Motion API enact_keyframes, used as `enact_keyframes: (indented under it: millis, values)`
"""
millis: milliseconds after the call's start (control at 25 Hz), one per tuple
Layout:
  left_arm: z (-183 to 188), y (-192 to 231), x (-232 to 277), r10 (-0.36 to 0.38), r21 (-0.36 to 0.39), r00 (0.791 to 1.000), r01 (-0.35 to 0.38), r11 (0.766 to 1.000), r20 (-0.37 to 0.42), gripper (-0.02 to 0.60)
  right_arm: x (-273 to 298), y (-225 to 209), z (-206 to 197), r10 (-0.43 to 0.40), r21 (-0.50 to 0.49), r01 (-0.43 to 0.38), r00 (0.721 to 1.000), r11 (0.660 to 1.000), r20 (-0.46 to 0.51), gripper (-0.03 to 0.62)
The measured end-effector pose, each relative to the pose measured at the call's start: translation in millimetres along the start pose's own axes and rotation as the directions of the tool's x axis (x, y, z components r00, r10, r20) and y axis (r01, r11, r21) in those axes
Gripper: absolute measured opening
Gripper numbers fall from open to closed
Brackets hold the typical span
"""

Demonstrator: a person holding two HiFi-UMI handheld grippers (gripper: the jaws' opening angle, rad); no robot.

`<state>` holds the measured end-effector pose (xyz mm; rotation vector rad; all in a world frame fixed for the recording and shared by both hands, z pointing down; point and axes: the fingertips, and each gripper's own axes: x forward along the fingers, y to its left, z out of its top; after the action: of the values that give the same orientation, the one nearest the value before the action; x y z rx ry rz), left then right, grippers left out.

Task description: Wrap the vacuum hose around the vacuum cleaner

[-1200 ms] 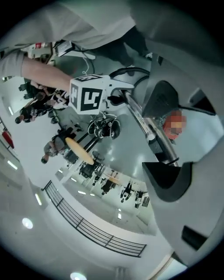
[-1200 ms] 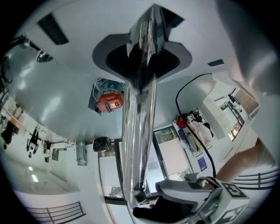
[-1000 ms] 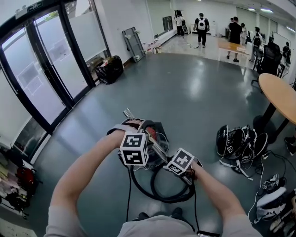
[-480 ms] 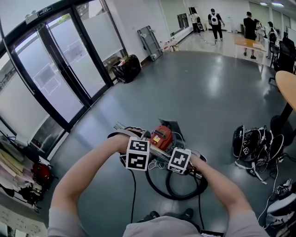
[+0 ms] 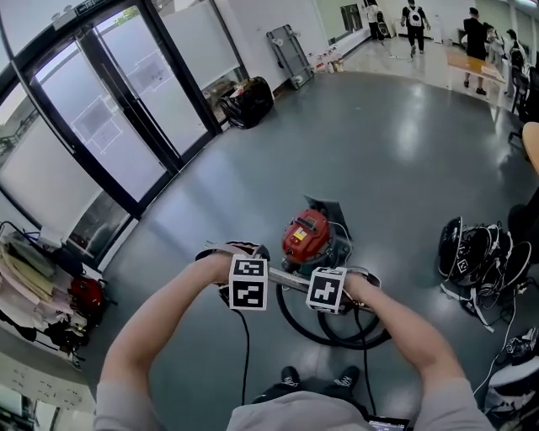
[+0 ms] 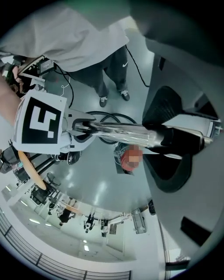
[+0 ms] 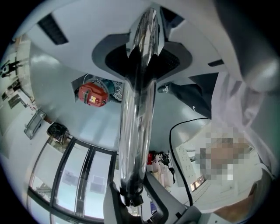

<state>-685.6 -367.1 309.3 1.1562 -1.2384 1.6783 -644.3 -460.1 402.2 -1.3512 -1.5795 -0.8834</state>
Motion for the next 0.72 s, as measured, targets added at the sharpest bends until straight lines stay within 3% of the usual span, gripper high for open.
enact_keyframes:
  millis: [160,320,440,720]
  values:
    - [-27.5,-15.8,22.6,-0.005,0.007,1.000,0.005,1.000,-0.031,0.204,6.7,2.4,17.8,0.002,-0.044,-0.003,1.000,0.999,-0.016,0.158]
    - [-42.7,-37.6,33.6,-0.035,-0.040,0.998,0.037,0.999,0.052,0.201,22.3,5.9,29.9,-0.006,-0.077,0.004,1.000,0.997,-0.028,0.158]
    - [-56.2,-51.5,47.8,-0.043,-0.068,0.997,0.047,0.997,0.069,0.201,40.6,16.6,32.5,0.034,-0.072,-0.039,0.996,0.997,-0.080,0.158]
    - [-93.8,-86.9,80.9,-0.115,-0.163,0.986,0.134,0.978,0.118,0.199,75.6,21.3,66.1,0.033,-0.159,-0.055,0.990,0.986,-0.139,0.158]
